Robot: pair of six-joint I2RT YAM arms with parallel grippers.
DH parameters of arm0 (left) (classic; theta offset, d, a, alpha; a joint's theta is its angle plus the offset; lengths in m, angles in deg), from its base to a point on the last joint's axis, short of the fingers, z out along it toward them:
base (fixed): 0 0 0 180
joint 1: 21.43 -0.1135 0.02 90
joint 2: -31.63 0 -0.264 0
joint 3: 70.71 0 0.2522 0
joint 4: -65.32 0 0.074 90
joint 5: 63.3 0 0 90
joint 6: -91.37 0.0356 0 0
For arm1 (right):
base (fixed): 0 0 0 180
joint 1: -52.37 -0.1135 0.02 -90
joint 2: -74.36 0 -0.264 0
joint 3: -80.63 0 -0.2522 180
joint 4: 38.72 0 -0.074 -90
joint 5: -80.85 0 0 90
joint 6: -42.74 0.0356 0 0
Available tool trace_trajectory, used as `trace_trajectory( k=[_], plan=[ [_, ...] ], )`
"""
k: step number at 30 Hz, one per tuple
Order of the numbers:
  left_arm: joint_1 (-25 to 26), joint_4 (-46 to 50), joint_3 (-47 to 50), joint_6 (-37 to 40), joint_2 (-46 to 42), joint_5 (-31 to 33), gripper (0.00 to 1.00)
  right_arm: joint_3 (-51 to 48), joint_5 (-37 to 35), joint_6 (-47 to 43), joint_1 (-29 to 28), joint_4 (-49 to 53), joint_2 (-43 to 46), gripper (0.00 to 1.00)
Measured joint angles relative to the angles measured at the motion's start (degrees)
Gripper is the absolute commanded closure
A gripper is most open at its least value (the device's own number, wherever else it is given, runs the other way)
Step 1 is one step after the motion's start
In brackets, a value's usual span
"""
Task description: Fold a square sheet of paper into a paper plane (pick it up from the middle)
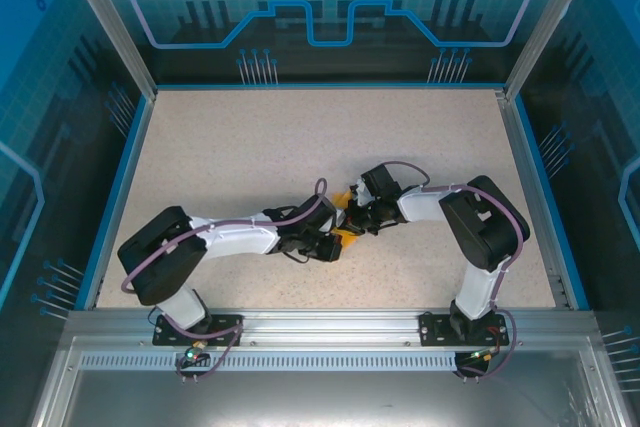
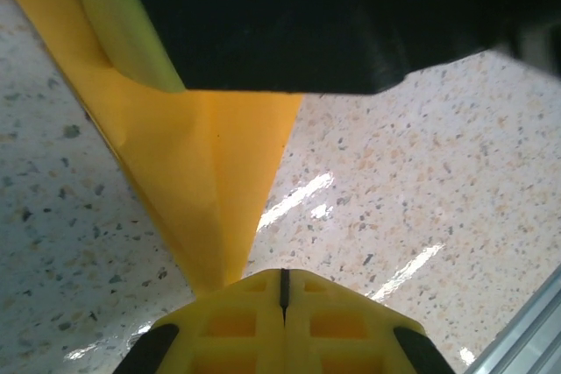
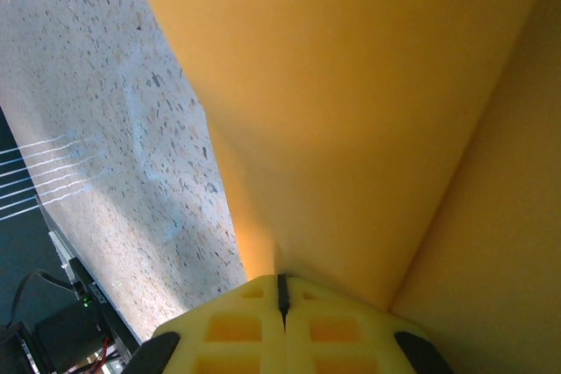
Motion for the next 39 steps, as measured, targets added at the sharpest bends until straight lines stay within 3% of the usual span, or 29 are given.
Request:
trace_trajectory(
  k=[27,39],
  plan=[
    [-2.1,-1.2,1.6,0.2,1.1,0.2,1.00,0.0,0.2,-1.7,0.0,0.1,0.0,0.98],
    [-3.1,-4.4,3.6,0.0,1.1,-2.8,1.00,0.1,0.4,-2.3,0.1,0.1,-0.2,0.98]
  ],
)
